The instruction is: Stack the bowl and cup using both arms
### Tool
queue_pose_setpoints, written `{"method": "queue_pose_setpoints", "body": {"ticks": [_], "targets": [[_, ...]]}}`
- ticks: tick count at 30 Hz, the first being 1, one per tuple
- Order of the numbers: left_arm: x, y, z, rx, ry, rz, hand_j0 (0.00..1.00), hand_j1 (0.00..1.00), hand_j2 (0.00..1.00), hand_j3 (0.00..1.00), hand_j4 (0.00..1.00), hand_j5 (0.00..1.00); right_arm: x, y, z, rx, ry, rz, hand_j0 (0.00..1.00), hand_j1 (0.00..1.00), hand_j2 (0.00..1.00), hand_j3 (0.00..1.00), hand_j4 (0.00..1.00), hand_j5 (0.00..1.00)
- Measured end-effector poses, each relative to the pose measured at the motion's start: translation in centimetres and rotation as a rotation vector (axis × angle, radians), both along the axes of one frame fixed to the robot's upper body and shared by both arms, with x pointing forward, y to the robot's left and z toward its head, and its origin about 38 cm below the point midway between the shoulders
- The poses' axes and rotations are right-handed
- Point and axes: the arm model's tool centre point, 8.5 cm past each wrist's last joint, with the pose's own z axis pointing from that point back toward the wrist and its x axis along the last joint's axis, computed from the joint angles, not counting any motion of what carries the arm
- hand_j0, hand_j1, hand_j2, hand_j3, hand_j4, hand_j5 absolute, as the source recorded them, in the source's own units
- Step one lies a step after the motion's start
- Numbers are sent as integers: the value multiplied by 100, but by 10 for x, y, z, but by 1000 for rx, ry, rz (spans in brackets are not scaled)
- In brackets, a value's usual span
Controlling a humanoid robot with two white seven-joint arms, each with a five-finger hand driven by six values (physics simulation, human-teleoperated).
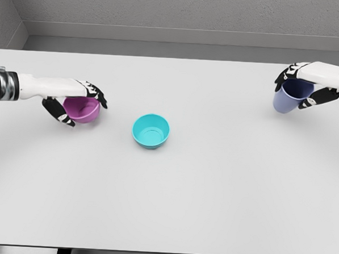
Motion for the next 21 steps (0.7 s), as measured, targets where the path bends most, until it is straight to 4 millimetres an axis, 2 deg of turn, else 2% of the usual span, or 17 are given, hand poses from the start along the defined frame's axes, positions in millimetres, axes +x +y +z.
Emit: {"method": "queue_pose_setpoints", "body": {"ticks": [12,21], "targets": [[2,-19,16,-14,-31,-50,78,78,78,78,78,78,-1,9,4,34,-14,22,56,56,56,56,56,56],[3,-31,19,-24,-39,-79,78,78,78,78,78,78,-1,11,3,35,-13,28,56,56,56,56,56,56]]}}
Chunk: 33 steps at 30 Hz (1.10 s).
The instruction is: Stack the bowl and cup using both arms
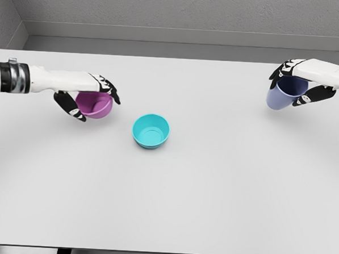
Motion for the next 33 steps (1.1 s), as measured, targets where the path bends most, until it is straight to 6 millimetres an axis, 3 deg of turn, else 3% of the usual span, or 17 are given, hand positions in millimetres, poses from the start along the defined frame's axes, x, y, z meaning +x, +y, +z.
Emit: {"method": "queue_pose_setpoints", "body": {"ticks": [19,33], "targets": [[3,-38,25,-27,-53,-93,78,78,78,78,78,78,-1,7,3,4,-8,23,56,56,56,56,56,56],[-6,-66,26,-24,-52,-179,79,79,79,79,79,79,-3,15,4,8,-14,46,56,56,56,56,56,56]]}}
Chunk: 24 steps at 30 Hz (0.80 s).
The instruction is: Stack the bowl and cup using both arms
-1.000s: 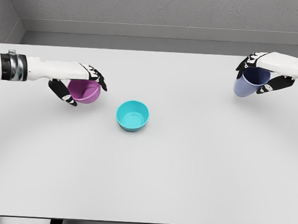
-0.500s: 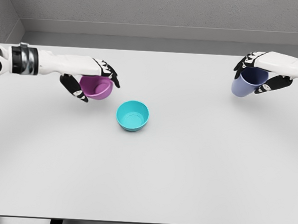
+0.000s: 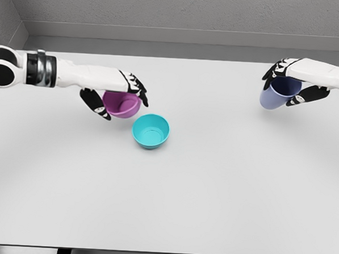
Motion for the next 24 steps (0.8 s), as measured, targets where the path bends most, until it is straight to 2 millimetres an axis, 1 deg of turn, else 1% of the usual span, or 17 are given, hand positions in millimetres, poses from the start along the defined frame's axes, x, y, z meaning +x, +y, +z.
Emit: {"method": "queue_pose_setpoints", "body": {"ticks": [4,11,15,24], "targets": [[-2,-9,4,-4,-7,-27,79,79,79,79,79,79,-1,2,1,1,-3,7,56,56,56,56,56,56],[-8,-19,5,-10,-10,-60,79,79,79,79,79,79,-3,10,4,2,-12,34,55,55,55,55,55,55],[-9,-25,13,-6,-26,-83,79,79,79,79,79,79,-5,16,7,3,-20,54,55,55,55,55,55,55],[-16,-43,1,6,1,-131,79,79,79,79,79,79,-9,27,10,6,-30,87,55,55,55,55,55,55]]}}
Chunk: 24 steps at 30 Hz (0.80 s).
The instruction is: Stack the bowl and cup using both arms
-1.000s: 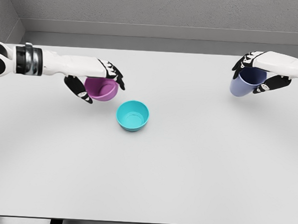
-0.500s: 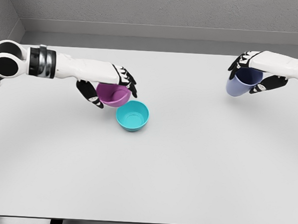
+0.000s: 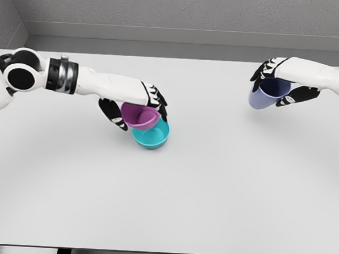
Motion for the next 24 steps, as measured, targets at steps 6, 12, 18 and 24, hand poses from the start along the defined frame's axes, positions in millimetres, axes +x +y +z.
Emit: {"method": "queue_pose_setpoints", "body": {"ticks": [6,12,18,24], "targets": [[-2,-7,-5,9,8,-18,79,79,79,79,79,79,-1,4,0,1,-2,12,55,55,55,55,55,55],[-3,-10,-8,16,8,-27,79,79,79,79,79,79,-3,10,2,3,-9,31,55,55,55,55,55,55],[-4,-14,-12,23,15,-36,79,79,79,79,79,79,-5,16,7,3,-21,51,55,55,55,55,55,55],[-4,-18,-14,22,17,-43,79,79,79,79,79,79,-6,23,11,6,-32,71,55,55,55,55,55,55]]}}
